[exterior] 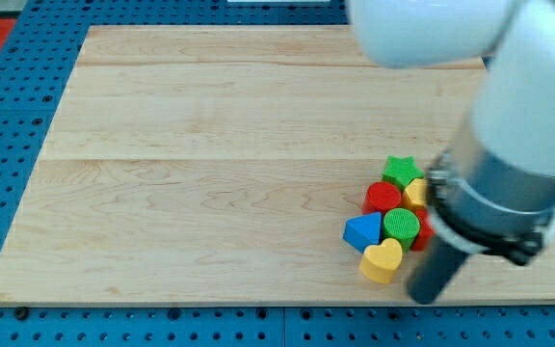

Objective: Slide yellow heart to center

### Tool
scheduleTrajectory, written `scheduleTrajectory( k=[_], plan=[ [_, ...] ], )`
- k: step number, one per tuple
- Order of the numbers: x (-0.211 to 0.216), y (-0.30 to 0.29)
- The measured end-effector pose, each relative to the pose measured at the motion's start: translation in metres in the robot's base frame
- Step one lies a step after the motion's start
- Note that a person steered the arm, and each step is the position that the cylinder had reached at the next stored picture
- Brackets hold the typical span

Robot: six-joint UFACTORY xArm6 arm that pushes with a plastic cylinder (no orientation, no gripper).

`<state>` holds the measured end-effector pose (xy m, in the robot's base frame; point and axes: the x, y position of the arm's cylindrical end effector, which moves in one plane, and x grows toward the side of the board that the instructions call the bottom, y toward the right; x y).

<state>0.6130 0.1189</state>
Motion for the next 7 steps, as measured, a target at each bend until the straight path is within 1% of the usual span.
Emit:
scheduleTrajectory(
  k=[1,2,3,4,5,7],
  plan=[
    [-0.024,-0.040],
    [-0.035,-0.041],
    [-0.050,-0.059],
    [-0.069,-0.089],
    [-0.090,-0.097],
    [-0.157,-0.099]
  ],
)
